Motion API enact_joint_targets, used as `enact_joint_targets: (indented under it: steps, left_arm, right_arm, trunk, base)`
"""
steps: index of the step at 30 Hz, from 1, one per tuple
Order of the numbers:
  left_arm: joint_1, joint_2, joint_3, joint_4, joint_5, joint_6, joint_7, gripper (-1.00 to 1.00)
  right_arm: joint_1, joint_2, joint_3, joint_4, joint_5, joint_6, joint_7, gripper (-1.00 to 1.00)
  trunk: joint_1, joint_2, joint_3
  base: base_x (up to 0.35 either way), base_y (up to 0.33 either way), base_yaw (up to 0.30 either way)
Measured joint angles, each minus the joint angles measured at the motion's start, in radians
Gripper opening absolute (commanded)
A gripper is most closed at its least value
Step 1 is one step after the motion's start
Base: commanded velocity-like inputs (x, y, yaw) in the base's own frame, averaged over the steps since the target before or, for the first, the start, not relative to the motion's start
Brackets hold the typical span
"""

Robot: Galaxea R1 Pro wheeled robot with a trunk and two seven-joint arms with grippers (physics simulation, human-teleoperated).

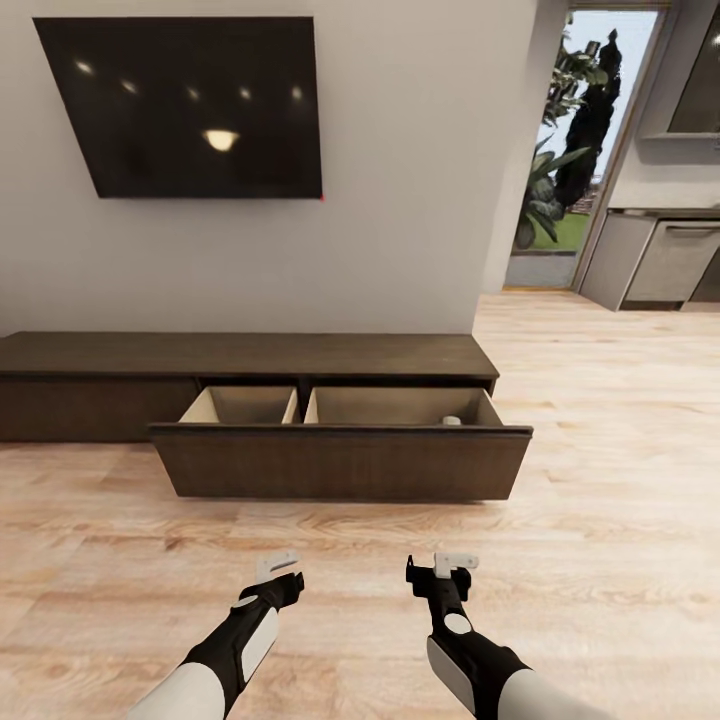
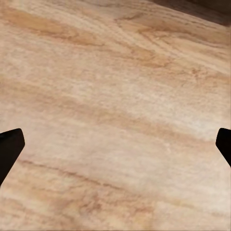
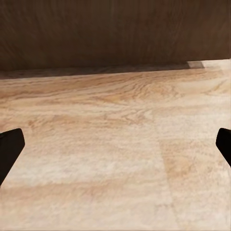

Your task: Place each of the two pumpkins and all three candles from the living room inside a cabinet in the living room (use any cabinet), then make sure every cabinet is closed, and position the cauldron so it is next to a table in the living room.

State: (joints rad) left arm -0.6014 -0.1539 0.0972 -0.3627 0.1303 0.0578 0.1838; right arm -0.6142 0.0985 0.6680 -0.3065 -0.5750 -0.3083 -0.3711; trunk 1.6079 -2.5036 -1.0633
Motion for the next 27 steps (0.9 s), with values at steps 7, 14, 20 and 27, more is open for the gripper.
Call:
enact_joint_targets:
  steps: [7,14,20,27]
  left_arm:
    - [0.0,0.0,0.0,0.0,0.0,0.0,0.0,1.0]
    - [0.0,0.0,0.0,0.001,0.0,0.0,0.0,1.0]
    - [0.0,0.0,0.0,0.023,0.0,-0.026,0.0,1.0]
    - [0.0,-0.002,0.0,0.038,-0.001,-0.042,0.001,1.0]
  right_arm:
    - [0.0,0.0,0.0,0.0,-0.001,0.0,0.0,1.0]
    - [0.0,0.0,0.0,0.0,-0.003,0.0,0.0,1.0]
    - [0.0,0.0,0.0,0.001,-0.003,0.0,0.0,1.0]
    - [0.0,0.0,0.0,0.006,-0.003,0.0,0.0,1.0]
  trunk:
    - [0.0,0.0,0.011]
    - [0.0,0.0,0.018]
    - [-0.001,0.0,0.018]
    - [0.0,0.0,0.019]
  base:
    - [0.0,0.0,0.0]
    - [0.072,0.014,0.0]
    - [0.284,0.1,0.0]
    - [0.293,0.198,0.0]
